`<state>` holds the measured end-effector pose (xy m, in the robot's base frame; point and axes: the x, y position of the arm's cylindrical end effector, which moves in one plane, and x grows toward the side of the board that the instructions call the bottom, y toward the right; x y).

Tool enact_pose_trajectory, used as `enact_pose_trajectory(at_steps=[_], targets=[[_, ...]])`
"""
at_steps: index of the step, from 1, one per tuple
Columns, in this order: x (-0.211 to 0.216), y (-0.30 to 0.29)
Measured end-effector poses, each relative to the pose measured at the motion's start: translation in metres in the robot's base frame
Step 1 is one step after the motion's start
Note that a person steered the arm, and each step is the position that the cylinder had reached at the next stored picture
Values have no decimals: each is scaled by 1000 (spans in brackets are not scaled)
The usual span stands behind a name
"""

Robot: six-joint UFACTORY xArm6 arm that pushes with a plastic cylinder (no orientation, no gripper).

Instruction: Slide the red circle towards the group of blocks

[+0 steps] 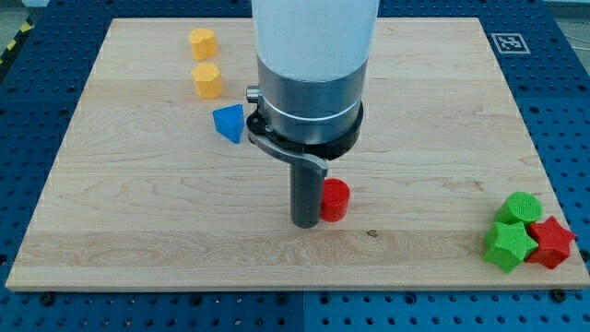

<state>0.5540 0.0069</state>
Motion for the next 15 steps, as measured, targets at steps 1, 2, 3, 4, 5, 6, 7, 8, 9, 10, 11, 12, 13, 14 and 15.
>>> enact_pose_trajectory(at_steps=[1, 2, 3, 4, 5, 6, 7, 8, 9, 10, 11, 12, 13, 14, 15], targets=[[0, 16], [0, 27], [0, 27], [-3, 21], [-9, 14], [-8, 31], [-7, 43], [-5, 49], [-4, 51], [-22, 38], [-25, 38], [-25, 60], [-25, 77], [-25, 77], [-36, 77]])
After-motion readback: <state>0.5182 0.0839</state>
